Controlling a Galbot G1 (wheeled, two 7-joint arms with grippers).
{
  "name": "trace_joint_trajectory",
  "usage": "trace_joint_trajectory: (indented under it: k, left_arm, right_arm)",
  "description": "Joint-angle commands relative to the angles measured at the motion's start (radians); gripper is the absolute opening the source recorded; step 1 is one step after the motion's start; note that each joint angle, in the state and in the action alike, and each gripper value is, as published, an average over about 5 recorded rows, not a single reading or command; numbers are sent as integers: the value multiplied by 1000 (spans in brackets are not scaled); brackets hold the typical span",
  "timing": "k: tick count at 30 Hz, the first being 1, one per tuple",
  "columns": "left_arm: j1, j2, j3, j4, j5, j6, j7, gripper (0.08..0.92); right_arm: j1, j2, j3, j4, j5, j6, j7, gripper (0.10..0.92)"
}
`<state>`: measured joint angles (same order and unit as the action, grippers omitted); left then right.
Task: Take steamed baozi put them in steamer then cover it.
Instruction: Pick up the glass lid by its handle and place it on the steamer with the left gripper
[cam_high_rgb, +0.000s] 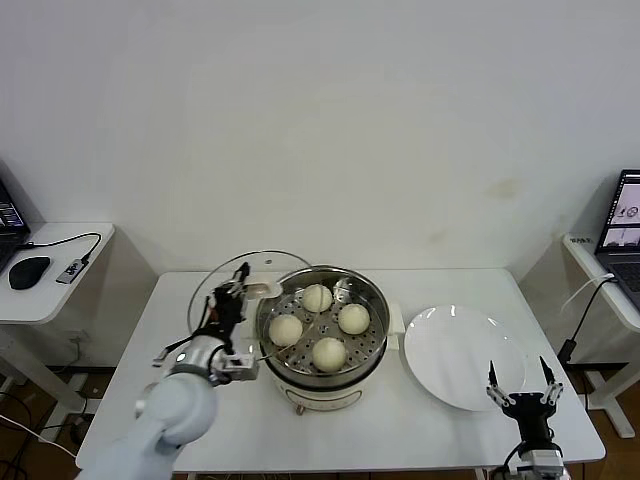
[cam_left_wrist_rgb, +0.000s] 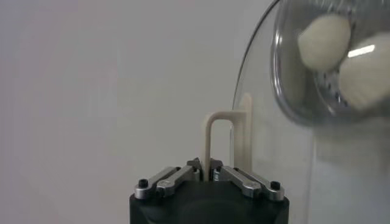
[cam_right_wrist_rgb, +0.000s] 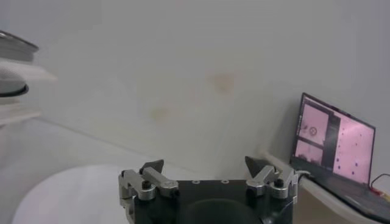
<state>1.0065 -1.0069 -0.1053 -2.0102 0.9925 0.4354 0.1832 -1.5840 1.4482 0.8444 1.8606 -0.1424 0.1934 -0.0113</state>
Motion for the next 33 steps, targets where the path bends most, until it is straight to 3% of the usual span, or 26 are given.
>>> trace_joint_trajectory:
  k: [1, 13, 33]
  left_arm:
    - [-195, -117, 221, 54, 137, 70, 100, 146]
    - [-174, -222, 250, 109, 243, 75, 124, 146]
    - [-131, -267, 231, 157, 300, 41, 113, 146]
  right_arm:
    - [4, 4, 6, -8, -16, 0, 0, 823]
    - [3, 3, 7, -22, -23, 0, -1, 823]
    - [2, -3, 7, -34, -26, -1, 0, 823]
